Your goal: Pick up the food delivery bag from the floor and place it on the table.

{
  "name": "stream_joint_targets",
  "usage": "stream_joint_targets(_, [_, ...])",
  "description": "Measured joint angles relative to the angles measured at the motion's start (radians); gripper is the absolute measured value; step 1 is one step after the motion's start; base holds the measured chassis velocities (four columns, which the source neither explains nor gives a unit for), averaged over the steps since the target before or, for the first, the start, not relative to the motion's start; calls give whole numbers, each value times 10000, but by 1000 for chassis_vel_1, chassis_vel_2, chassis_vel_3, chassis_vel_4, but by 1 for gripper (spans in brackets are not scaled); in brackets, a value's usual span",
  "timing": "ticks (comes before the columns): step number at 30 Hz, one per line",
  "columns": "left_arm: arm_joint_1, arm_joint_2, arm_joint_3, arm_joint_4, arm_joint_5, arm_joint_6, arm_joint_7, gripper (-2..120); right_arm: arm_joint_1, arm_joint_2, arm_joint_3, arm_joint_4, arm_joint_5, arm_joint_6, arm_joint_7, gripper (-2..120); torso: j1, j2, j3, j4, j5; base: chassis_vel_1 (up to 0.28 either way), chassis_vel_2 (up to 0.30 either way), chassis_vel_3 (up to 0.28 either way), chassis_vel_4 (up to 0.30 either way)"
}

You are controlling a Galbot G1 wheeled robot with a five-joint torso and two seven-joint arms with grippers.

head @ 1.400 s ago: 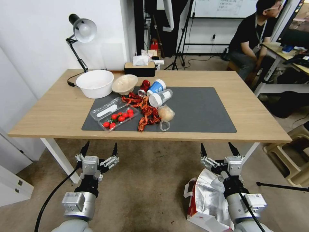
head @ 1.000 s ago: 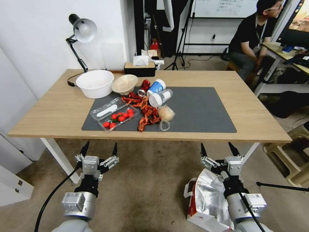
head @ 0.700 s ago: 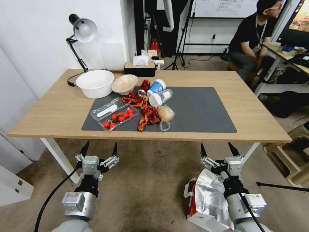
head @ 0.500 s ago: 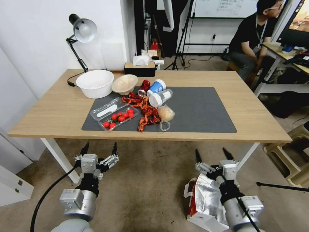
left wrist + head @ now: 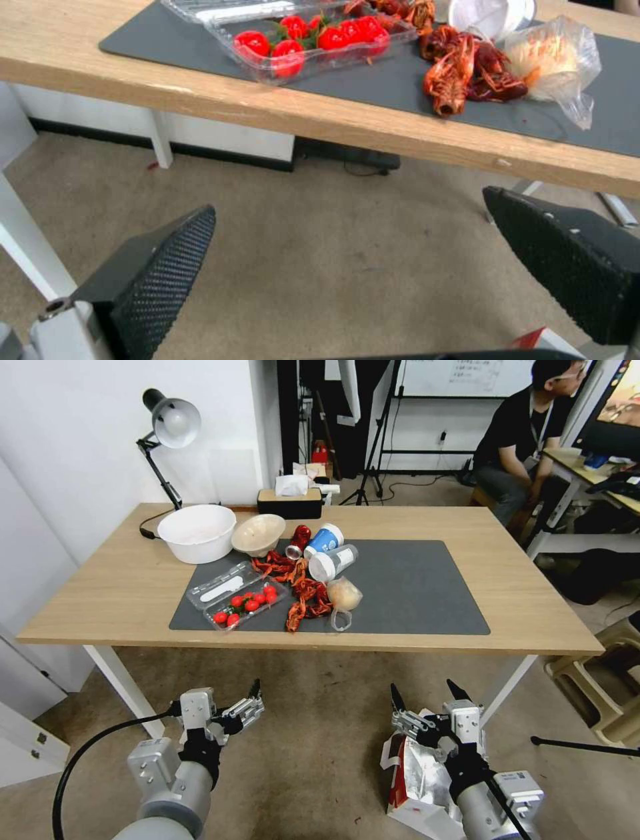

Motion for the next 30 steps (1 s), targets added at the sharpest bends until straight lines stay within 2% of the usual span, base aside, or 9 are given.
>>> stream_joint_targets(17, [29,24,-60,23,-176,-428,-210,100,16,-26,-1,-31,-35,68,64,100,0,1,0,0,0,0,0,0,0])
stream_joint_targets(30, [15,67,-102,33,-422,-413,-385,100,0,-10,-21,-78,-116,122,80,100,0,0,0,0,0,0,0,0,0])
